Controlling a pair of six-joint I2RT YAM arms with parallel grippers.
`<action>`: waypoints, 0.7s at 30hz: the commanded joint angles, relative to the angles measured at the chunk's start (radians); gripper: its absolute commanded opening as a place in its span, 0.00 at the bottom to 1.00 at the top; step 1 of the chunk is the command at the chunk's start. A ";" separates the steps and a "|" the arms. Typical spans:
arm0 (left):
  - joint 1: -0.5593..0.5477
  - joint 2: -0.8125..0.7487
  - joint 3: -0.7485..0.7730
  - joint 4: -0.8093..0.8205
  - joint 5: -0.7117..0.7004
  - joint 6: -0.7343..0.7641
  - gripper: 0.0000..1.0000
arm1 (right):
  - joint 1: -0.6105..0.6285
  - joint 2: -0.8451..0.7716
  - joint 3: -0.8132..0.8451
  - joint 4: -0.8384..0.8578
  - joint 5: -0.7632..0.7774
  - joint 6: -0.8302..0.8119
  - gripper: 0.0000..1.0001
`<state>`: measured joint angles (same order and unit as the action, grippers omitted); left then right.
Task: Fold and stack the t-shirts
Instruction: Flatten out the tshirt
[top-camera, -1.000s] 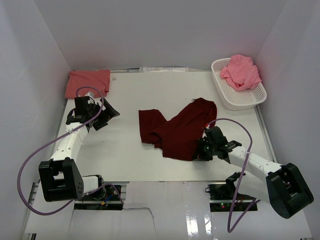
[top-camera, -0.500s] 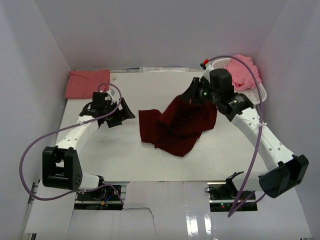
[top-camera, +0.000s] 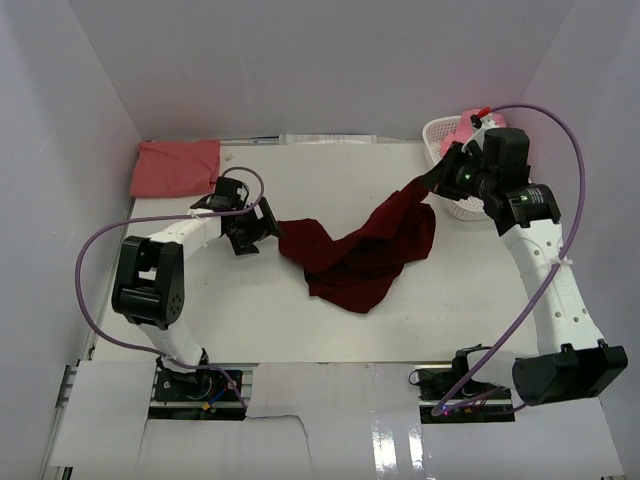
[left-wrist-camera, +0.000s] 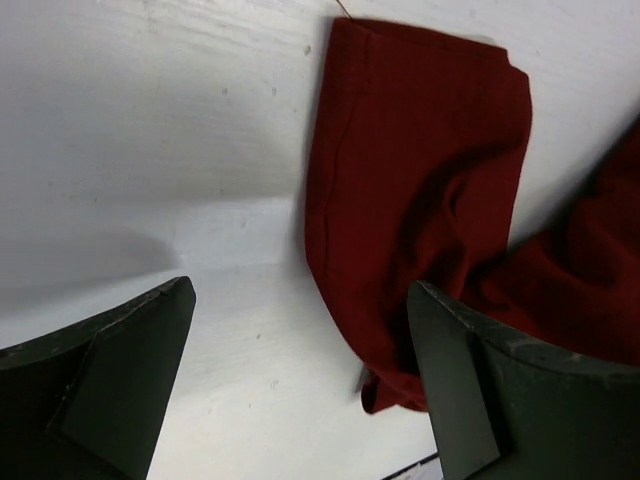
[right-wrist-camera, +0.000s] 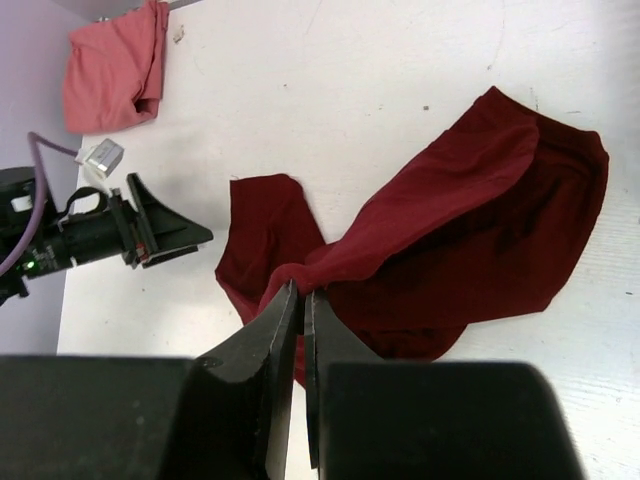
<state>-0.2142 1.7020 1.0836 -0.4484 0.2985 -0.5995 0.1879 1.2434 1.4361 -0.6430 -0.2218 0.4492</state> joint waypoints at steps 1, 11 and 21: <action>-0.019 0.060 0.042 0.069 -0.024 -0.062 0.98 | -0.008 -0.044 -0.008 -0.001 -0.034 -0.041 0.08; -0.034 0.240 0.229 0.077 -0.065 -0.106 0.91 | -0.011 -0.065 -0.042 -0.001 -0.063 -0.060 0.08; -0.071 0.317 0.331 0.025 -0.182 -0.082 0.63 | -0.013 -0.081 -0.052 0.000 -0.068 -0.069 0.08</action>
<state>-0.2691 2.0216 1.3888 -0.3958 0.1917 -0.6941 0.1825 1.1965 1.3895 -0.6601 -0.2684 0.4042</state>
